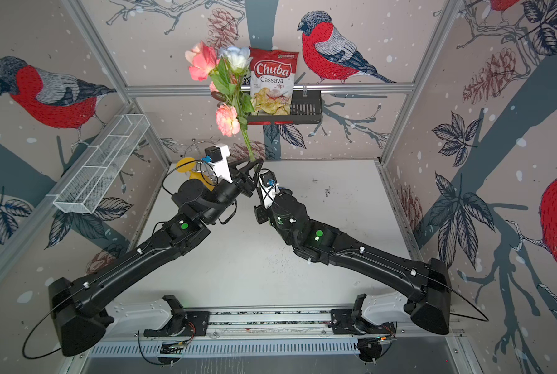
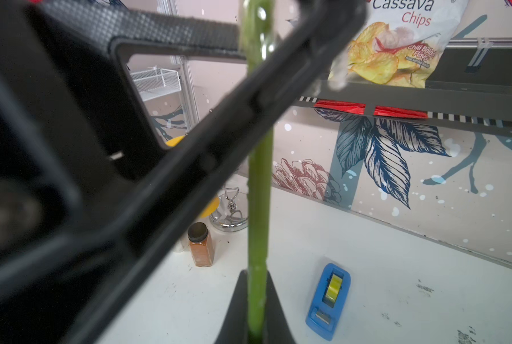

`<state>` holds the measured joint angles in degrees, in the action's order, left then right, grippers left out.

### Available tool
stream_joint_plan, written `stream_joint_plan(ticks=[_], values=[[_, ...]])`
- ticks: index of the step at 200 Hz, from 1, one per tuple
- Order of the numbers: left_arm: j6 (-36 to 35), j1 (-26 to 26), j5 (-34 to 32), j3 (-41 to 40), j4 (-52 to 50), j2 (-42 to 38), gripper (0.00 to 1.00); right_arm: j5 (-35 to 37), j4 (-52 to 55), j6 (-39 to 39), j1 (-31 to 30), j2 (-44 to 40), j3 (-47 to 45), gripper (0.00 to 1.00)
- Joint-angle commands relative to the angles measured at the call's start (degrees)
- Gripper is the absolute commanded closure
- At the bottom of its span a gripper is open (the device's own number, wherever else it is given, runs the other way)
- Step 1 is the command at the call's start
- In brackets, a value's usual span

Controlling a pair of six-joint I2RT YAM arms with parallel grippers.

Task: Wrap bouquets with tape
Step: Wrap the tape around the bouquet.

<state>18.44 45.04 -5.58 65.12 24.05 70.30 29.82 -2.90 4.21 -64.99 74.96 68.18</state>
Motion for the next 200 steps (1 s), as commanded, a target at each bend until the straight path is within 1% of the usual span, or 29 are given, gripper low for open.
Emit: stream_joint_plan(ticks=[1,13,42,58,70,77,84,92,100,106,114,119,128,133,142,165,180,200], values=[[-0.16,-0.02,-1.64,0.56,-0.43,0.12,0.63,4.68,-0.80,-1.76,-0.65,1.13,1.35,1.00],[-0.20,-0.03,-2.38,0.06,0.67,-0.16,0.69,5.93,-0.62,-2.14,-1.05,1.75,1.77,1.00],[-0.37,-0.03,-3.12,0.37,0.52,-0.34,0.87,9.82,-0.06,-2.34,-1.79,3.34,2.85,1.00],[-0.16,0.00,-3.28,-0.05,0.84,-0.51,0.93,10.87,0.34,-2.49,-2.11,4.12,3.25,1.00],[-0.07,0.04,-3.21,-0.36,1.50,-0.69,1.00,10.62,0.61,-1.95,-2.16,4.24,3.21,1.00],[-0.08,-0.03,-2.72,-0.50,1.92,-0.82,1.00,10.31,0.69,-1.38,-2.16,4.19,3.14,1.00],[-0.29,-0.04,-2.28,-0.54,2.09,-0.94,1.00,9.78,0.83,-0.69,-2.16,3.84,3.18,0.94],[-0.47,-0.11,-1.24,-0.82,3.04,-1.11,1.00,8.51,0.98,-0.11,-2.16,3.26,2.97,0.83],[-0.64,-0.40,1.03,-1.35,4.17,-1.37,1.00,7.13,1.13,1.05,-2.19,2.24,2.67,0.68],[-0.50,-0.83,3.22,-1.59,4.93,-1.42,1.00,5.45,0.86,1.90,-2.09,1.24,2.09,0.59],[0.44,-1.74,6.48,-1.89,5.92,-1.50,1.00,2.05,0.07,2.44,-1.90,-0.32,0.81,0.49],[1.29,-2.42,9.62,-2.14,7.00,-1.56,1.00,0.07,-0.60,3.18,-1.77,-1.42,-0.15,0.43],[3.25,-3.68,15.12,-2.90,9.87,-1.66,1.00,-4.53,-1.90,4.35,-1.35,-2.88,-1.98,0.34],[4.31,-4.31,17.97,-3.40,11.79,-1.64,1.00,-6.76,-2.73,4.91,-1.13,-5.02,-3.20,0.31],[5.65,-4.91,21.47,-4.04,14.48,-1.66,1.00,-10.25,-3.87,6.48,-0.56,-6.73,-4.77,0.25],[7.57,-5.13,28.89,-4.05,17.99,-0.83,1.00,-19.82,-5.37,9.49,2.06,-9.74,-7.24,0.23],[10.15,-5.13,32.51,-4.52,21.94,-0.06,1.00,-22.16,-6.47,10.57,3.15,-10.66,-8.18,0.25],[12.82,-5.13,34.40,-4.87,25.16,0.59,1.00,-22.68,-6.51,11.50,4.56,-10.79,-8.51,0.35]])
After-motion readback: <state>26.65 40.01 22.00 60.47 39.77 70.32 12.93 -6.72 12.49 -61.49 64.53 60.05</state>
